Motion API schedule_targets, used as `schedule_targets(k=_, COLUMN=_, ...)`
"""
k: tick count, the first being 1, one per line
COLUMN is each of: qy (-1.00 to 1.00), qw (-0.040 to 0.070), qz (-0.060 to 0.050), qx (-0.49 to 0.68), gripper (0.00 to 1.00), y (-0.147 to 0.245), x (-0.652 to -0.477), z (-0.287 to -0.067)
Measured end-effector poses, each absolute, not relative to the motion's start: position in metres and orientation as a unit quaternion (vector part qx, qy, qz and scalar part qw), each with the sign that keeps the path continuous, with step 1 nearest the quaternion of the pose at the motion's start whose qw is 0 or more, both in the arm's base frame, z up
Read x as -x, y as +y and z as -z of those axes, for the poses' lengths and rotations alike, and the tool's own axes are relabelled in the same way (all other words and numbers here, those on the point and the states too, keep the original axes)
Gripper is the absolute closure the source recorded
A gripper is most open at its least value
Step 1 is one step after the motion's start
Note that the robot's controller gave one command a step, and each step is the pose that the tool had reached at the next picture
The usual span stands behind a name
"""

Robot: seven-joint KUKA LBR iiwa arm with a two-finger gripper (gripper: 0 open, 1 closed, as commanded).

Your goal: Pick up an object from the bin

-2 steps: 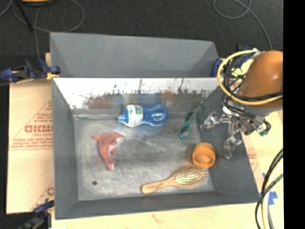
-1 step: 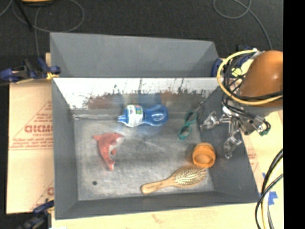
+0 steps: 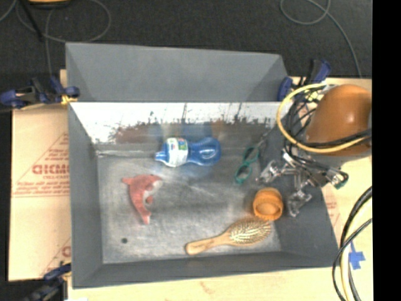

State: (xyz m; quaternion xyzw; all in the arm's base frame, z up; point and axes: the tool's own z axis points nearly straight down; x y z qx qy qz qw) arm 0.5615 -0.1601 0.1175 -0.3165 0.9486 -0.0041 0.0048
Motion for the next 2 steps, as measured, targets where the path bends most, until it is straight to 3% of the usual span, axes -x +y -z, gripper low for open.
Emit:
schedule_targets(k=1, qy=0.956, qw=0.011, qz=0.006, qx=0.292, gripper=1.0, y=-0.1323, x=-0.5259, z=-0.0815)
schedule_targets(k=2, qy=0.956, qw=0.011, qz=0.006, qx=0.292, gripper=1.0, y=-0.1324, x=-0.526, z=-0.0815)
